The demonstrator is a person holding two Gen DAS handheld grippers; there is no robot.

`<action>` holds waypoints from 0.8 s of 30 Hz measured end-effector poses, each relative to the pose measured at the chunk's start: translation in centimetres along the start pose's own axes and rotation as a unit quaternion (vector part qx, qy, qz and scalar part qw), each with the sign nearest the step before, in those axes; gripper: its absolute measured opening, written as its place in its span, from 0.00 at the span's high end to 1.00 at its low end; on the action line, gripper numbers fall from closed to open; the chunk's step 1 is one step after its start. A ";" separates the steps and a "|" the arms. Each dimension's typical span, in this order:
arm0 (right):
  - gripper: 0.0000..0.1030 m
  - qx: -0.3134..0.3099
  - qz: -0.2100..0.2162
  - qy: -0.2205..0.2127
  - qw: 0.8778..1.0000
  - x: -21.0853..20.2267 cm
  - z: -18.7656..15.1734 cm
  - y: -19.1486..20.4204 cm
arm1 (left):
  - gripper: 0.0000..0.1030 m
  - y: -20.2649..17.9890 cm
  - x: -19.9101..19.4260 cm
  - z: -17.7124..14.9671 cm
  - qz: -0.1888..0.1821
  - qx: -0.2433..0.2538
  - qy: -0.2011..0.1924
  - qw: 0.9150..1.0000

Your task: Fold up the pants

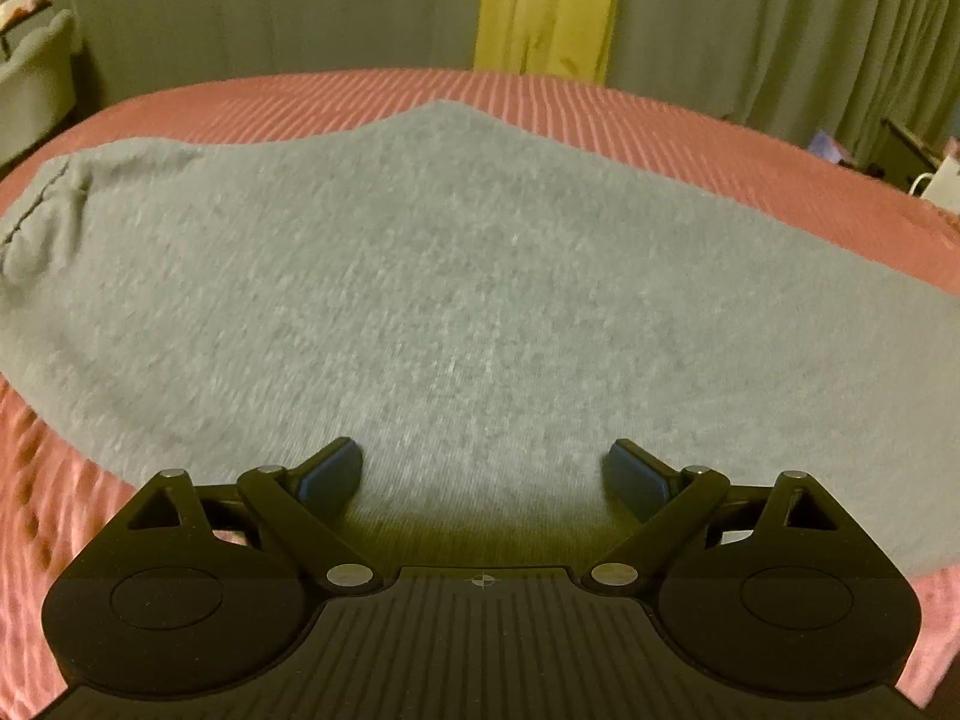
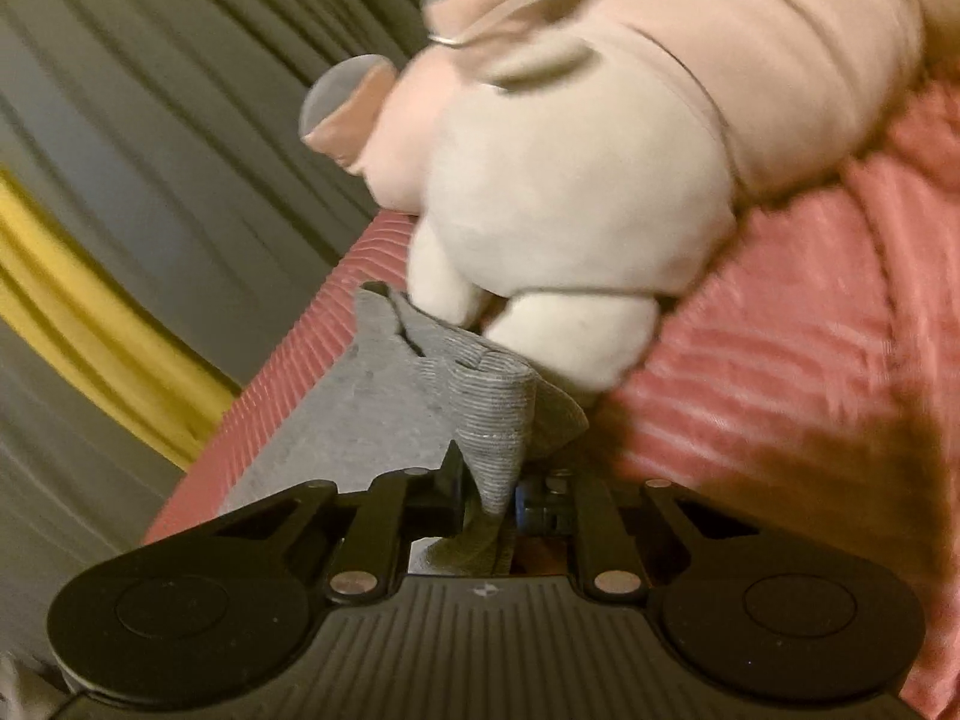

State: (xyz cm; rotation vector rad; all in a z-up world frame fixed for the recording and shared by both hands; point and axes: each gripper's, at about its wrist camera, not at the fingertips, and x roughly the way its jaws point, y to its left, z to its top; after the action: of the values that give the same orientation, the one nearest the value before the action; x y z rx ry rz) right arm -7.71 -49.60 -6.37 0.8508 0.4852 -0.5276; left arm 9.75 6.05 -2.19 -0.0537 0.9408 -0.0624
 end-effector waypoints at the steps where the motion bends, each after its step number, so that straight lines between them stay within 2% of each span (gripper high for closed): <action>1: 0.87 -0.015 0.000 -0.004 1.000 -0.3 0.2 0.9 | 0.08 0.3 -0.6 0.0 -0.010 -0.009 -0.002 1.000; 3: 0.89 -0.067 0.003 -0.023 0.997 -1.3 0.8 4.0 | 0.08 0.9 -1.7 -0.1 -0.035 -0.028 -0.008 0.999; 5: 0.90 -0.139 0.023 -0.054 0.989 -2.8 0.7 8.3 | 0.08 1.5 -2.8 -0.2 -0.054 -0.042 -0.018 0.998; 8: 0.90 -0.208 0.111 -0.060 0.970 -4.6 -1.1 15.6 | 0.08 2.2 -4.6 -0.2 -0.064 -0.053 -0.041 0.996; 9: 0.90 -0.242 0.142 -0.051 0.958 -4.9 -2.5 18.2 | 0.08 2.4 -5.1 -0.1 -0.061 -0.053 -0.049 0.995; 11: 0.90 -0.307 0.204 -0.018 0.930 -5.1 -6.6 22.9 | 0.07 2.8 -6.0 -0.1 -0.051 -0.046 -0.069 0.995; 13: 0.89 -0.347 0.255 0.034 0.902 -4.4 -11.2 25.6 | 0.07 3.4 -6.4 -0.2 -0.036 -0.044 -0.080 0.995; 14: 0.89 -0.367 0.273 0.070 0.886 -3.7 -13.9 26.6 | 0.07 3.9 -6.3 -0.3 -0.034 -0.058 -0.079 0.995; 16: 0.89 -0.402 0.267 0.131 0.866 -1.7 -18.6 27.8 | 0.07 5.1 -5.8 -0.6 -0.053 -0.097 -0.068 0.992; 18: 0.89 -0.444 0.217 0.185 0.849 0.9 -23.1 28.2 | 0.07 6.1 -5.1 -0.9 -0.062 -0.141 -0.049 0.987; 19: 0.88 -0.451 0.201 0.203 0.845 1.4 -24.5 27.9 | 0.07 6.3 -4.9 -1.0 -0.062 -0.150 -0.048 0.985; 22: 0.88 -0.454 0.200 0.189 0.847 0.7 -24.8 28.2 | 0.07 5.9 -4.3 -0.9 -0.065 -0.147 -0.051 0.986; 24: 0.88 -0.426 0.206 0.189 0.861 0.1 -23.7 27.9 | 0.07 5.3 -3.7 -0.6 -0.064 -0.136 -0.047 0.988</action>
State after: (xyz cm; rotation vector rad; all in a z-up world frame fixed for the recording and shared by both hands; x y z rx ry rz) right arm 4.94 -15.36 -3.98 0.1668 0.7882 0.2760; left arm 7.22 11.59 0.02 -0.3674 0.8465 -0.0487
